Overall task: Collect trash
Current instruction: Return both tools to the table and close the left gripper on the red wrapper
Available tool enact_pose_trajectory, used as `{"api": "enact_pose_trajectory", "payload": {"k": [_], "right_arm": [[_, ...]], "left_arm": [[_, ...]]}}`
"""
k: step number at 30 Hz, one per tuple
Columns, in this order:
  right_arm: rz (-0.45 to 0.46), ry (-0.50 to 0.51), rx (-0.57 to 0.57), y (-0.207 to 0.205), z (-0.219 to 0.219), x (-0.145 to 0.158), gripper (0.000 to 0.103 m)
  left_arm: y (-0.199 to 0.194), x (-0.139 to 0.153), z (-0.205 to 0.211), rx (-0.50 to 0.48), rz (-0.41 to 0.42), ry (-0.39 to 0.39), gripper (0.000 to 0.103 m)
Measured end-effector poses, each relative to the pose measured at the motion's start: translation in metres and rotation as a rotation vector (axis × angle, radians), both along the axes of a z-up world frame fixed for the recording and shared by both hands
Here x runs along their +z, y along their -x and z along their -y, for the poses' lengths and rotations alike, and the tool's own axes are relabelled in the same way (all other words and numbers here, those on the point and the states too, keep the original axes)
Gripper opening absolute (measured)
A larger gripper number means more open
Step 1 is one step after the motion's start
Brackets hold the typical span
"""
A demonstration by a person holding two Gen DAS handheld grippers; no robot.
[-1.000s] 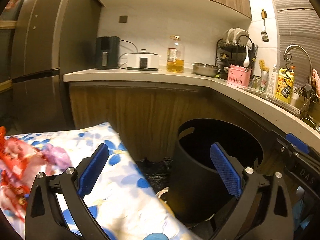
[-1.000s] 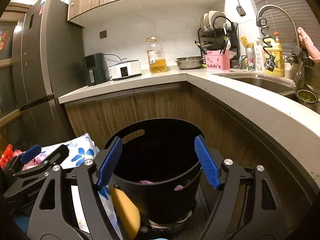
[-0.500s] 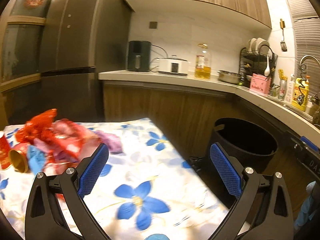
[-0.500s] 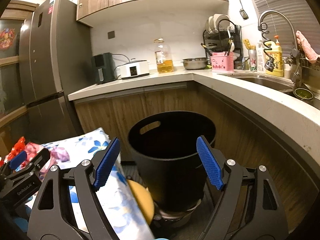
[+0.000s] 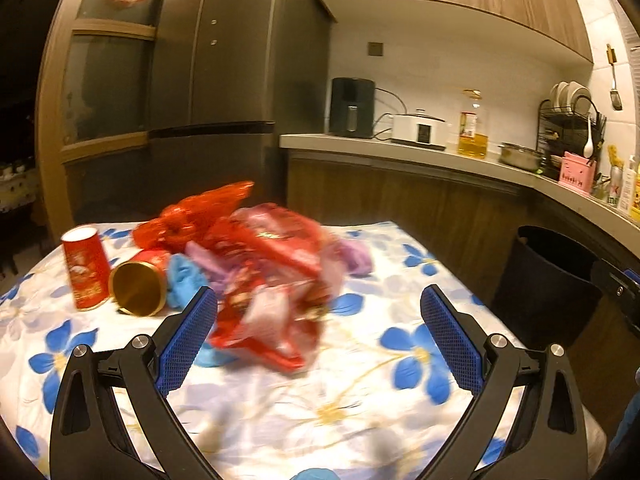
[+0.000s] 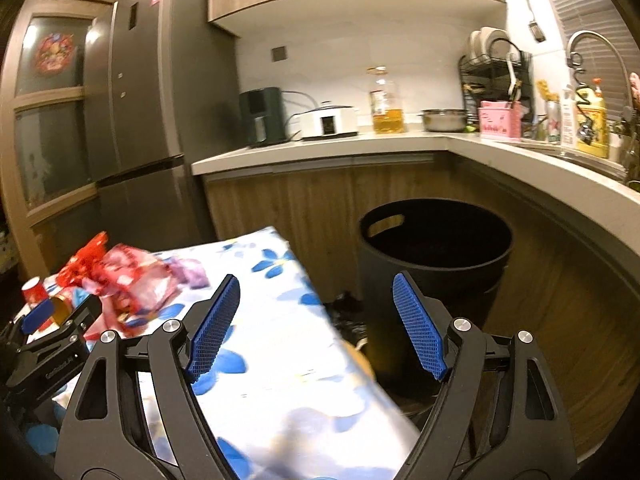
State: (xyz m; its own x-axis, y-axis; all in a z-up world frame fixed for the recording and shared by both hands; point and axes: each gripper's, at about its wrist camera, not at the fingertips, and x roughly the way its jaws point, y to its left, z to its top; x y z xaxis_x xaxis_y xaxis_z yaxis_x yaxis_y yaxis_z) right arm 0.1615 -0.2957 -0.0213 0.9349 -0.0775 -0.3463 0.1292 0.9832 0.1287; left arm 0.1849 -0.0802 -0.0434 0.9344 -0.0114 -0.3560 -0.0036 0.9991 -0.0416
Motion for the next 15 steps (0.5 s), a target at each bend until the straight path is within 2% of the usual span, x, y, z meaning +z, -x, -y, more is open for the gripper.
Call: {"api": "enact_pose_trajectory", "payload": {"k": [6, 13, 15], "right_arm": [[-0.024, 0.014, 0.068, -0.008, -0.035, -0.008, 0.078], [-0.028, 0.003, 0.078, -0.013, -0.044, -0.010, 0.078], [-0.028, 0.002, 0.080, -0.016, -0.044, -0.011, 0.078]], "left_arm": [[-0.006, -0.007, -0.019, 0.015, -0.011, -0.017, 0.097], [-0.040, -0.020, -0.016, 0.007, -0.062, -0.054, 0.097], [-0.046, -0.022, -0.018, 0.009, -0.078, -0.047, 0.091]]}}
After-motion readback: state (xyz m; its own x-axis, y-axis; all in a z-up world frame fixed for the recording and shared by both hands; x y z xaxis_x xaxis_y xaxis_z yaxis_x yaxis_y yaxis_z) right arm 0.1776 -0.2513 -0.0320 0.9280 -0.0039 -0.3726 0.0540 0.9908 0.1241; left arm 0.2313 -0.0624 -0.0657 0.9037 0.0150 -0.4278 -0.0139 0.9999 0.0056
